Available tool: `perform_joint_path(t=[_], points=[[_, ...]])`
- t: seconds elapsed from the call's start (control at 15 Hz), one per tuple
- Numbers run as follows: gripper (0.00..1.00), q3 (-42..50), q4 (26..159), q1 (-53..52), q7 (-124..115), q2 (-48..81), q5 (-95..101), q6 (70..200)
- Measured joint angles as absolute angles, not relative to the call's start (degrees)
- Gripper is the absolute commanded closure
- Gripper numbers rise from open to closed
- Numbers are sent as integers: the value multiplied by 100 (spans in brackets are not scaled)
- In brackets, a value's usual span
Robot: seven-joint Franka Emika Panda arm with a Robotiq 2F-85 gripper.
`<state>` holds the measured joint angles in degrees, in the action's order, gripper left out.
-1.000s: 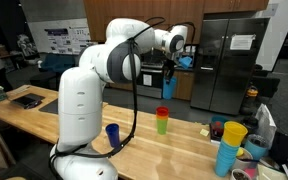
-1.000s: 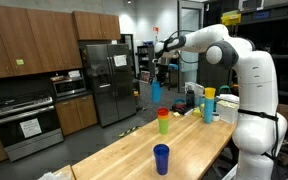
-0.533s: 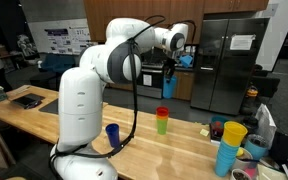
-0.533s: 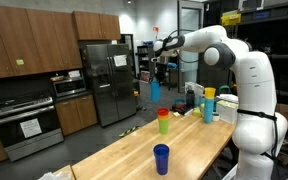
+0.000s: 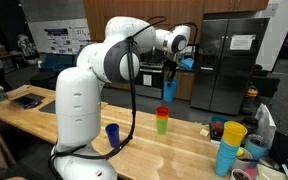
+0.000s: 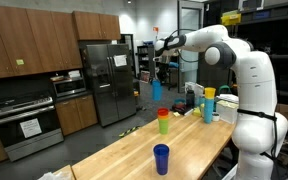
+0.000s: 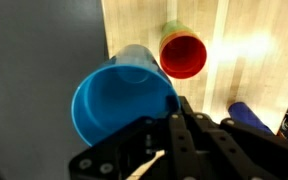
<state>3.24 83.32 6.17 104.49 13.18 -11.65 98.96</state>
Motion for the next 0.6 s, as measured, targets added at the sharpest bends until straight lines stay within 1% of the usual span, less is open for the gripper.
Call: perform_joint_path(t=[0.6], points=[[99,339,9297,688,10790,779,-991,9901]])
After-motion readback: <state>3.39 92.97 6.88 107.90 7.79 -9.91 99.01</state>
